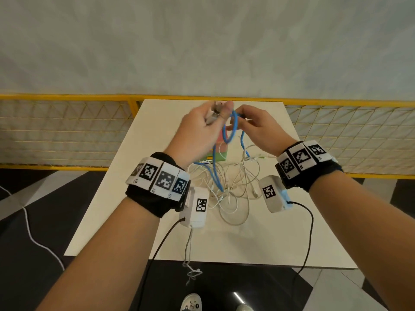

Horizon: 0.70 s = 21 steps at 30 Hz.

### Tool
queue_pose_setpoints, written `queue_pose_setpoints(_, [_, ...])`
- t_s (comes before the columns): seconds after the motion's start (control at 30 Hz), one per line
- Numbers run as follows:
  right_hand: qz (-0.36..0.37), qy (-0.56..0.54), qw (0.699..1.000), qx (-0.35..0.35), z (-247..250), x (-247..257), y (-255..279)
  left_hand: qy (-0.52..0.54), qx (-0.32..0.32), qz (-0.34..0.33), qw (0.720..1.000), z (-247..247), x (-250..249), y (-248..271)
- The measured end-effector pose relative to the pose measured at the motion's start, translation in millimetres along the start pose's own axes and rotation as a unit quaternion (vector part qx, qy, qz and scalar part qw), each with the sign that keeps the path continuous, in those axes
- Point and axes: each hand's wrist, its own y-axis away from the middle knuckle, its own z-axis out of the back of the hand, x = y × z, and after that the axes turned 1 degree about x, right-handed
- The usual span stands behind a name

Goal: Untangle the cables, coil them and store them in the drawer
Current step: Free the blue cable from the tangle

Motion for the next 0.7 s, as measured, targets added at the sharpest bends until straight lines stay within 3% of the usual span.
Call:
queue_pose_setpoints(0.17, [0.007,-0.029,0.997,-0.065,-1.1,3.1,-5.5,-0.090,0.139,0.064,0.984,-6.0,9.5,-5.4])
queue_pose_setpoints(0.2, [0.004,-0.036,0.997,-0.068,-1.1,4.3,-4.9,-0.102,0.113,0.066,0.986,-8.4,13.1,-6.8])
queue_pose_setpoints(0.3, [0.028,-0.061,0.996,-0.057,0.3,11.6,-3.2,-0.042,-0.064,0.065,0.995,-11.9,17.2,-8.7])
queue_pose_setpoints(0.33, [0.043,-0.064,0.996,-0.050,1.4,14.2,-3.3,-0.022,-0.079,0.056,0.995,-13.1,17.3,-9.5])
queue_pose_setpoints(0.43, [0.061,-0.078,0.994,-0.043,7.3,11.4,-6.6,-0.031,-0.034,0.037,0.998,-12.8,18.6,-11.8])
queue_pose_setpoints(0.6, [-0.042,0.027,0.999,-0.016,12.1,-19.7,-7.2,0.045,-0.163,0.004,0.986,0.9,6.1,-15.9])
queue_pose_setpoints(0.7, [-0.066,0.017,0.998,-0.001,12.0,-19.9,-3.1,0.032,-0.150,-0.003,0.988,9.2,-0.1,-14.6])
